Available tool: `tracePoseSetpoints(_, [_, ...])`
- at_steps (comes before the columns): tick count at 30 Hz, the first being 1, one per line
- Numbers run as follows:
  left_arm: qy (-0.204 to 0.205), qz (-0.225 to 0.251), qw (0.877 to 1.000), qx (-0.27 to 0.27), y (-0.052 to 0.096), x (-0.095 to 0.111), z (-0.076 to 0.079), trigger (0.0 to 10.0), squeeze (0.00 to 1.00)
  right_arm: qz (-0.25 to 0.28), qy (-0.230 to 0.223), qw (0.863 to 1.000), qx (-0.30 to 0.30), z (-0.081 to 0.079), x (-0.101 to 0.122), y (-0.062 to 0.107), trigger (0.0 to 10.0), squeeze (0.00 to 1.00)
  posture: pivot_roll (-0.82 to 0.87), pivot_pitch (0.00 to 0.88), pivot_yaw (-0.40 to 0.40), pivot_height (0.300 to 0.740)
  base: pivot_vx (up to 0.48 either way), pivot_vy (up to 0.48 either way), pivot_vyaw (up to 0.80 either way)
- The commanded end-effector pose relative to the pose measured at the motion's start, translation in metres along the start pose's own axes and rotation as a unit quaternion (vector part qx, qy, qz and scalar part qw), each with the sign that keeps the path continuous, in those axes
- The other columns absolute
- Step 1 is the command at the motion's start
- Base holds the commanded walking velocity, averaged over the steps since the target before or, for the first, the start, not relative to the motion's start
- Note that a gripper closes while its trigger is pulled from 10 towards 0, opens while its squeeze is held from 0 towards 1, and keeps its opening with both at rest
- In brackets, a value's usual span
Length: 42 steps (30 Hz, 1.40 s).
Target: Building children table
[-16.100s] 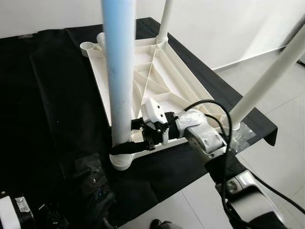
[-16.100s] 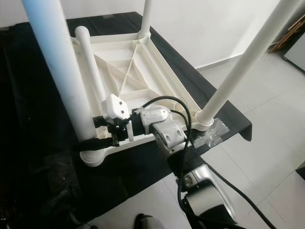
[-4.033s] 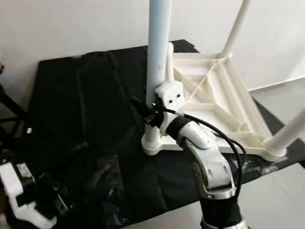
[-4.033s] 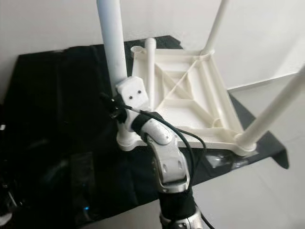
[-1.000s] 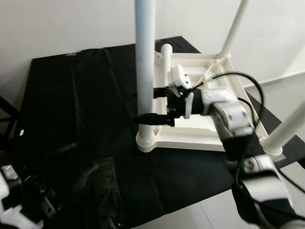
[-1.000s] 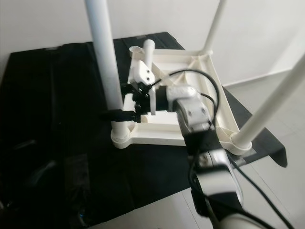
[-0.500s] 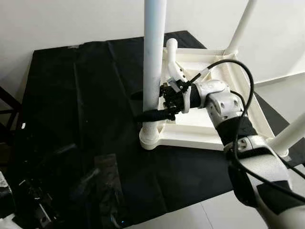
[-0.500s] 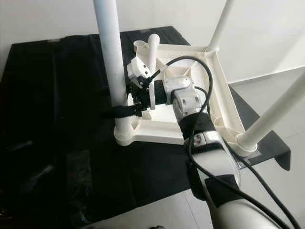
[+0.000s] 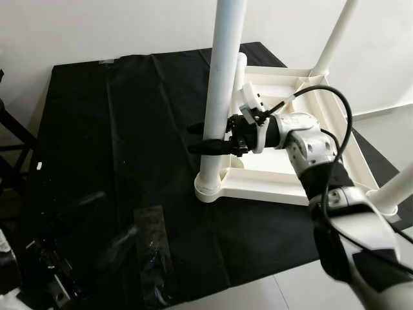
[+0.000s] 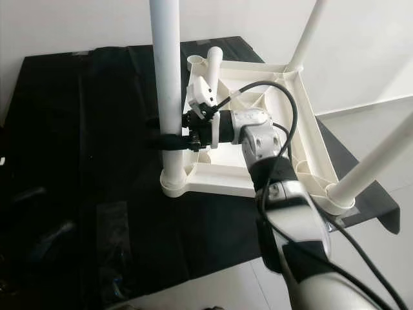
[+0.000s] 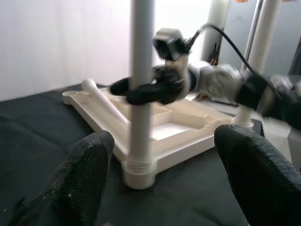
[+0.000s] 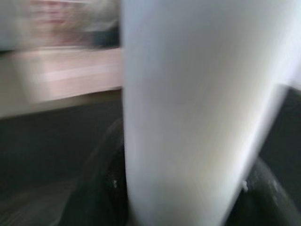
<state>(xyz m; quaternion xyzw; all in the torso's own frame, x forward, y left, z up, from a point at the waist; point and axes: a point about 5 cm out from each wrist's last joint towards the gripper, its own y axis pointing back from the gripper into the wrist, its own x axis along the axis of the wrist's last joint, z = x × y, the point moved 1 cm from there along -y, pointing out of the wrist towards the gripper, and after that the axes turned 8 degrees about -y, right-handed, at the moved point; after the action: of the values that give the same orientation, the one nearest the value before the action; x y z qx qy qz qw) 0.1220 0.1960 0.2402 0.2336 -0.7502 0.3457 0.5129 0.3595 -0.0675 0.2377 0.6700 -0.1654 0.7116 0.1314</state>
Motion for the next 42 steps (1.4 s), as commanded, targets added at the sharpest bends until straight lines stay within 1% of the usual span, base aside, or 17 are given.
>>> tracePoseSetpoints(1, [0.005,-0.005,1.0,-0.008,-0.001,-0.001,0.001,10.0,0.0,-0.053,-0.011,0.983,-0.173,-0.002,-0.033,0.007,0.0,0.0,0.13,0.179,-0.052,0.74,0.0,0.0,0.0])
tracePoseSetpoints(3, [0.012,0.0,1.0,-0.017,-0.005,-0.005,-0.001,10.0,0.0,-0.052,-0.031,0.954,-0.293,-0.043,-0.046,0.012,0.0,0.0,0.11,0.172,-0.029,0.74,0.0,0.0,0.0])
tracePoseSetpoints(5, [0.017,0.003,1.0,-0.026,-0.008,-0.007,-0.001,10.0,0.0,-0.049,-0.029,0.955,-0.291,-0.052,-0.046,0.007,0.0,0.0,0.1,0.152,-0.018,0.74,0.0,0.0,0.0])
tracePoseSetpoints(12, [0.011,0.012,0.999,-0.034,-0.014,-0.008,-0.007,10.0,0.0,-0.041,-0.017,0.965,-0.26,-0.05,-0.038,-0.008,0.0,0.0,0.1,0.131,-0.02,0.74,0.0,0.0,0.0])
tracePoseSetpoints(13, [0.008,0.014,0.999,-0.033,-0.015,-0.008,-0.008,10.0,0.0,-0.041,-0.019,0.964,-0.262,-0.05,-0.035,-0.01,0.8,0.0,0.09,0.132,-0.023,0.74,0.0,0.0,0.0])
tracePoseSetpoints(15, [0.008,0.015,0.999,-0.031,-0.014,-0.008,-0.008,10.0,0.0,-0.042,-0.024,0.964,-0.262,-0.051,-0.032,-0.011,0.8,0.0,0.09,0.131,-0.024,0.74,0.0,0.0,0.0])
tracePoseSetpoints(16, [0.01,0.016,0.999,-0.03,-0.015,-0.009,-0.007,10.0,0.0,-0.042,-0.028,0.966,-0.254,-0.05,-0.027,-0.012,10.0,0.0,0.08,0.137,-0.028,0.74,0.0,0.0,0.0])
tracePoseSetpoints(18, [0.012,0.017,0.999,-0.03,-0.016,-0.01,-0.006,10.0,0.0,-0.047,-0.022,0.969,-0.242,-0.052,-0.022,-0.012,10.0,0.0,0.06,0.139,-0.032,0.74,0.0,0.0,0.0])
tracePoseSetpoints(19, [0.013,0.018,0.999,-0.03,-0.017,-0.01,-0.005,10.0,0.0,-0.033,-0.027,0.975,-0.219,-0.05,-0.013,-0.013,10.0,1.0,0.05,0.137,-0.04,0.74,0.0,0.0,0.0])
tracePoseSetpoints(21, [0.014,0.02,0.999,-0.03,-0.017,-0.011,-0.005,10.0,0.0,-0.027,-0.024,0.981,-0.19,-0.047,-0.004,-0.014,10.0,1.0,0.05,0.137,-0.039,0.74,0.0,0.0,0.0])
tracePoseSetpoints(23, [0.014,0.021,0.999,-0.03,-0.018,-0.012,-0.006,10.0,0.0,0.005,-0.022,0.994,-0.109,-0.042,0.012,-0.018,10.0,1.0,0.05,0.136,-0.035,0.74,0.0,0.0,0.0])
tracePoseSetpoints(25, [0.014,0.021,0.999,-0.03,-0.018,-0.012,-0.006,10.0,0.0,0.005,-0.022,0.994,-0.109,-0.042,0.012,-0.018,10.0,1.0,0.05,0.136,-0.035,0.74,0.0,0.0,0.0])
tracePoseSetpoints(27, [0.013,0.02,0.999,-0.03,-0.017,-0.011,-0.007,10.0,0.0,0.017,-0.007,1.0,-0.016,-0.043,0.018,-0.018,10.0,1.0,0.06,0.138,-0.029,0.74,0.0,0.0,0.0])
tracePoseSetpoints(29, [0.013,0.02,0.999,-0.03,-0.017,-0.011,-0.007,10.0,0.0,0.017,-0.007,1.0,-0.016,-0.043,0.018,-0.018,10.0,1.0,0.06,0.138,-0.029,0.74,0.0,0.0,0.0])
tracePoseSetpoints(30, [0.012,0.018,0.999,-0.029,-0.016,-0.009,-0.006,10.0,0.0,-0.008,0.024,0.997,0.074,-0.035,0.013,-0.015,10.0,0.0,0.09,0.145,-0.028,0.74,0.0,0.0,0.0])
tracePoseSetpoints(36, [0.01,0.009,1.0,-0.025,-0.012,-0.006,-0.004,10.0,0.0,-0.024,0.002,0.993,0.117,-0.007,0.017,-0.015,10.0,0.0,0.11,0.161,-0.028,0.74,0.0,0.0,0.0])
tracePoseSetpoints(42, [0.011,0.007,1.0,-0.024,-0.01,-0.005,-0.003,10.0,0.0,-0.021,-0.019,0.988,0.151,-0.003,0.021,-0.014,10.0,0.0,0.11,0.168,-0.028,0.74,0.0,0.0,0.0])
